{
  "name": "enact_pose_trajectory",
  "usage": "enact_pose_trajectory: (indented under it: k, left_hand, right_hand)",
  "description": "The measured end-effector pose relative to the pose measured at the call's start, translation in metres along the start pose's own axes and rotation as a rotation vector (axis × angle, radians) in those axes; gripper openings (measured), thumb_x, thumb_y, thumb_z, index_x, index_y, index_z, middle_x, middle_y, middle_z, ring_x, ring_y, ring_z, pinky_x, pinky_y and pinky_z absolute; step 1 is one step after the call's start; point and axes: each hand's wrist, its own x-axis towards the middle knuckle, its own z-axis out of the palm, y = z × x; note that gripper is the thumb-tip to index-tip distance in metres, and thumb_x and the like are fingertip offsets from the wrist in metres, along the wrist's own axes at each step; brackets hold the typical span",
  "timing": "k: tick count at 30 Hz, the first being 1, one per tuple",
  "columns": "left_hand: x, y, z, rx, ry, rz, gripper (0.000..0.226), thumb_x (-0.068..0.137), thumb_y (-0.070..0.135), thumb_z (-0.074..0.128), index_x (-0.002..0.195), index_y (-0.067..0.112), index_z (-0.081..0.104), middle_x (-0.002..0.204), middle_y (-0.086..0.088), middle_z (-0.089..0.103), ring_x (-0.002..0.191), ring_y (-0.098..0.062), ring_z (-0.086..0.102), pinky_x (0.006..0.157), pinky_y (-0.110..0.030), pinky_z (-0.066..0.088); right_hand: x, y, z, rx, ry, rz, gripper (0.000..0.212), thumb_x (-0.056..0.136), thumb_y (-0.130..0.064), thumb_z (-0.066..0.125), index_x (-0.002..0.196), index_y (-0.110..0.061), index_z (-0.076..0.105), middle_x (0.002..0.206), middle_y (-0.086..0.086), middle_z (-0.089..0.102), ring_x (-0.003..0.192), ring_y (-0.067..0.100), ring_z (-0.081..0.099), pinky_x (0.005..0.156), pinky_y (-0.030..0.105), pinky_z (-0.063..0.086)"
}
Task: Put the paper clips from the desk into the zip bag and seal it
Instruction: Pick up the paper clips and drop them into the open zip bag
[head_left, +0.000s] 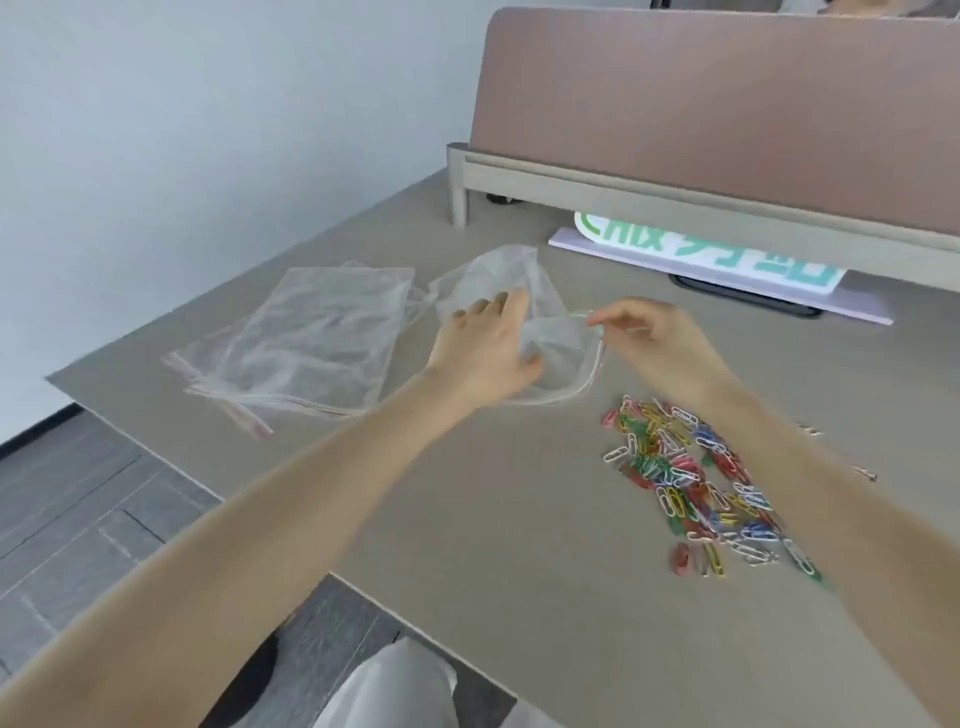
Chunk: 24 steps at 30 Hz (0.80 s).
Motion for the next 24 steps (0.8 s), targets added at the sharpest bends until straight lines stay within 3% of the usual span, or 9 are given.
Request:
enact_pose_trajectory:
  k: [2, 5, 9, 11, 15, 18, 22, 24]
  left_hand:
    - [-0.008, 0.007, 0.001, 0.066, -0.02, -0.016, 0.038, 0.084, 0.031, 0.052, 0.112, 0.009, 0.037, 0.11, -0.008, 0.052, 0.104, -0.03, 0.05, 0.075, -0.035, 0.032]
    - [-0.013, 0.01, 0.003, 0.159, -0.082, -0.065, 0.035, 0.087, 0.023, 0.048, 0.117, 0.011, 0.036, 0.111, -0.01, 0.05, 0.107, -0.031, 0.05, 0.07, -0.033, 0.029]
    - [-0.016, 0.014, 0.006, 0.181, -0.142, -0.119, 0.033, 0.09, 0.008, 0.04, 0.122, 0.012, 0.037, 0.104, -0.01, 0.054, 0.09, -0.031, 0.054, 0.062, -0.031, 0.031]
    - [-0.018, 0.018, 0.008, 0.153, -0.139, -0.138, 0.035, 0.086, -0.002, 0.038, 0.118, 0.011, 0.04, 0.096, -0.011, 0.057, 0.08, -0.031, 0.054, 0.059, -0.031, 0.034]
    - [-0.014, 0.02, 0.021, 0.079, -0.081, -0.12, 0.031, 0.084, -0.005, 0.036, 0.109, 0.011, 0.043, 0.084, -0.012, 0.056, 0.069, -0.031, 0.049, 0.055, -0.031, 0.033]
    - [-0.001, 0.025, 0.033, -0.035, 0.012, -0.091, 0.035, 0.09, 0.003, 0.032, 0.122, 0.014, 0.045, 0.077, -0.008, 0.05, 0.069, -0.031, 0.047, 0.057, -0.032, 0.036]
    - [0.015, 0.043, 0.054, -0.24, 0.121, -0.045, 0.042, 0.094, 0.014, 0.034, 0.134, 0.023, 0.042, 0.078, -0.009, 0.058, 0.073, -0.034, 0.052, 0.061, -0.034, 0.042]
    - [0.018, 0.05, 0.061, -0.331, 0.121, -0.042, 0.042, 0.093, 0.017, 0.038, 0.133, 0.025, 0.045, 0.068, -0.003, 0.053, 0.072, -0.031, 0.052, 0.066, -0.036, 0.046]
  right_hand:
    - [-0.02, 0.007, 0.0, -0.081, 0.025, 0.056, 0.02, 0.09, -0.02, 0.05, 0.096, -0.033, 0.064, 0.114, -0.007, 0.062, 0.094, 0.025, 0.064, 0.076, 0.033, 0.05]
    - [-0.042, 0.021, 0.003, -0.296, -0.103, 0.114, 0.023, 0.091, -0.024, 0.048, 0.109, -0.025, 0.062, 0.129, -0.001, 0.051, 0.087, 0.018, 0.06, 0.068, 0.028, 0.046]
    - [-0.057, 0.035, 0.007, -0.395, -0.192, 0.128, 0.029, 0.091, -0.03, 0.052, 0.117, -0.018, 0.057, 0.129, 0.008, 0.05, 0.117, 0.026, 0.047, 0.096, 0.04, 0.038]
    - [-0.058, 0.044, 0.01, -0.399, -0.211, 0.147, 0.034, 0.089, -0.035, 0.052, 0.121, -0.022, 0.054, 0.131, 0.006, 0.049, 0.121, 0.026, 0.043, 0.101, 0.043, 0.036]
    - [-0.05, 0.06, 0.017, -0.474, -0.201, 0.171, 0.046, 0.085, -0.05, 0.051, 0.126, -0.029, 0.047, 0.138, -0.001, 0.043, 0.13, 0.027, 0.033, 0.105, 0.046, 0.029]
    - [-0.038, 0.066, 0.019, -0.506, -0.164, 0.142, 0.046, 0.083, -0.052, 0.052, 0.122, -0.029, 0.05, 0.136, -0.001, 0.044, 0.129, 0.027, 0.034, 0.105, 0.046, 0.028]
    - [-0.028, 0.07, 0.01, -0.463, -0.18, 0.059, 0.014, 0.084, -0.034, 0.056, 0.095, -0.032, 0.064, 0.115, -0.002, 0.054, 0.112, 0.022, 0.049, 0.096, 0.045, 0.042]
    - [-0.027, 0.068, 0.006, -0.453, -0.203, 0.043, 0.013, 0.084, -0.027, 0.056, 0.089, -0.033, 0.066, 0.11, -0.002, 0.056, 0.106, 0.02, 0.052, 0.093, 0.044, 0.044]
